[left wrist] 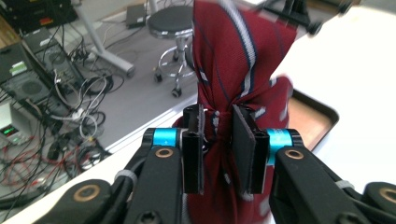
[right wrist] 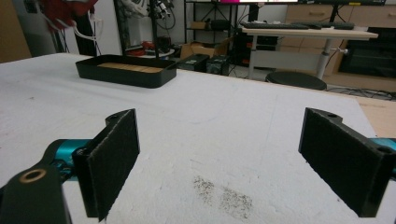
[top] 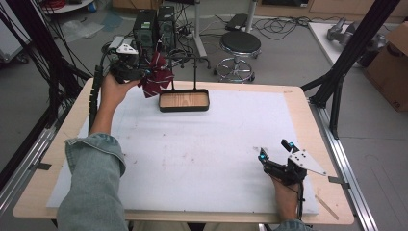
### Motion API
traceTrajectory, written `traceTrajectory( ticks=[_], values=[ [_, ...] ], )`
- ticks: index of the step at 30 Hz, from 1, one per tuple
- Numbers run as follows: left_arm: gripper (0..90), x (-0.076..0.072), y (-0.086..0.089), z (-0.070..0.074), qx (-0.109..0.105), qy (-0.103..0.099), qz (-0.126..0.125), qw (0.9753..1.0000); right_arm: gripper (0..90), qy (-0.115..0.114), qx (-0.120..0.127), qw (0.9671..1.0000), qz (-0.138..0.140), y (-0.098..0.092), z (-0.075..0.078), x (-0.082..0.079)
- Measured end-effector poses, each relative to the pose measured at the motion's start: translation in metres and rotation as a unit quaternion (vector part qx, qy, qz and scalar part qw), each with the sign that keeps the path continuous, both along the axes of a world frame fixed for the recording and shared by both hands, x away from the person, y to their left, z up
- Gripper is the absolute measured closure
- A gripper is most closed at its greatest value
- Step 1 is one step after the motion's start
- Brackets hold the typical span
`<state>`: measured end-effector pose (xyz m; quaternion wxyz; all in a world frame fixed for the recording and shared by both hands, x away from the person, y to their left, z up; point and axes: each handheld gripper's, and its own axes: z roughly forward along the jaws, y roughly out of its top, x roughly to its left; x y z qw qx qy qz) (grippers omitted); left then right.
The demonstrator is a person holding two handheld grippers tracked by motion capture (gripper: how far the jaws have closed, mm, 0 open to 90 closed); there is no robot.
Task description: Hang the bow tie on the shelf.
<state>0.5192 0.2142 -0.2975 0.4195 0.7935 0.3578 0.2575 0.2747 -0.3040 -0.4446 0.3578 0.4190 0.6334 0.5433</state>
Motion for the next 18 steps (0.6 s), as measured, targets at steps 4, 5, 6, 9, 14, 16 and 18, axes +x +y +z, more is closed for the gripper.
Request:
traceTrajectory(
  ticks=[4,5,6,9,14,16,18],
  values=[
    [83.2,0.003,0.000,-0.007,-0.001,-0.004,0.011,0.9999,11.6,0.000,-0.001,1.0000,0.000,0.000,0.000,0.000],
    [82.9,0.004,-0.002,-0.010,0.005,-0.001,0.013,0.9999,11.6,0.000,-0.001,1.0000,0.000,0.000,0.000,0.000],
    [82.8,0.005,-0.004,-0.012,0.009,0.000,0.012,0.9999,11.6,0.000,-0.001,1.0000,0.000,0.000,0.000,0.000],
    [81.2,0.008,-0.007,-0.016,0.010,0.002,0.014,0.9998,11.6,0.000,-0.001,1.0000,0.000,0.000,0.000,0.000],
    [79.1,0.008,-0.006,-0.018,0.011,0.002,0.020,0.9997,11.6,0.001,0.000,1.0000,0.000,-0.001,0.000,0.000],
    [77.4,0.007,-0.003,-0.018,0.008,-0.001,0.021,0.9997,11.6,0.000,-0.001,1.0000,0.000,-0.001,0.000,0.000],
    [75.4,0.005,0.001,-0.018,0.008,-0.004,0.026,0.9996,11.6,0.000,-0.001,1.0000,0.000,0.000,0.000,0.000]
  ],
)
